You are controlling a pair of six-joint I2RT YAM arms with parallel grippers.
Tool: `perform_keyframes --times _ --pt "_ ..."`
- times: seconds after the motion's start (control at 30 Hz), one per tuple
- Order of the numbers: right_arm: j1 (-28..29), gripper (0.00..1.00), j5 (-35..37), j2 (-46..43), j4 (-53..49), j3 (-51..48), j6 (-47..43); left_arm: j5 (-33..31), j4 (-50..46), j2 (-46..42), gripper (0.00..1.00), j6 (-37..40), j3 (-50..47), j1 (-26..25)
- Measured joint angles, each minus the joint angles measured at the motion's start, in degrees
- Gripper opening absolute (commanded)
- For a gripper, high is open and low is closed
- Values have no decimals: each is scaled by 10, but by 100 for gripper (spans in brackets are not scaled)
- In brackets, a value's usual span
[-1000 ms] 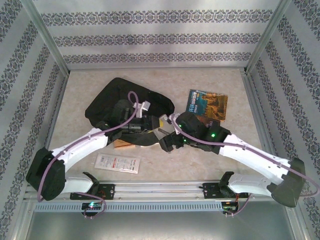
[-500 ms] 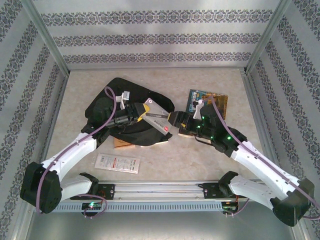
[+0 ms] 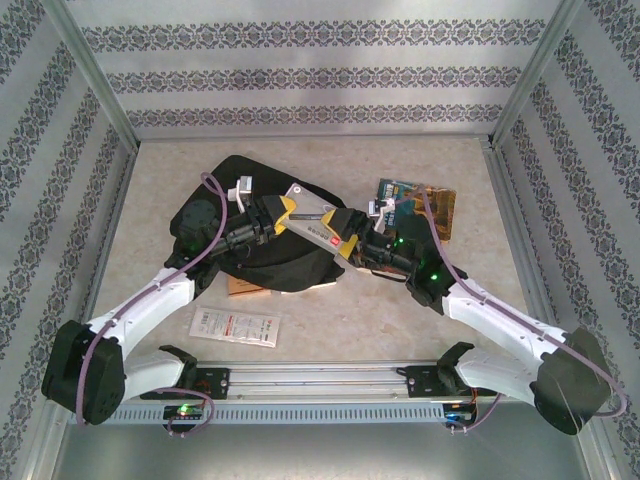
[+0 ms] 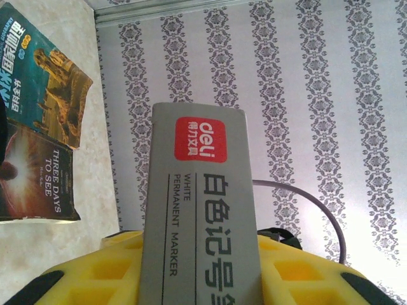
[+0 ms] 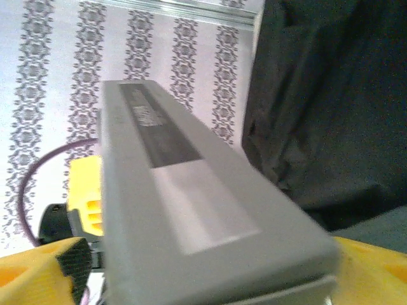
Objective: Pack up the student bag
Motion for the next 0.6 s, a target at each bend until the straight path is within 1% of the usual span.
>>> perform_keyframes --times 0.13,0.33,0.4,0.47,0.57,0.6 --pt "0 73 9 -22 41 -9 17 0 24 8 36 -19 -9 0" --pt "0 48 19 -26 63 -11 27 0 69 17 39 -44 -9 1" --pt "0 45 21 -26 65 -11 28 0 77 21 40 -48 -9 1" --pt "0 40 21 -26 66 -11 27 1 80 25 44 -50 -9 1" --pt "0 38 21 -24 69 -11 26 5 80 31 56 -50 -11 1" --pt "0 39 21 -24 68 -11 26 7 80 32 59 -49 -12 1"
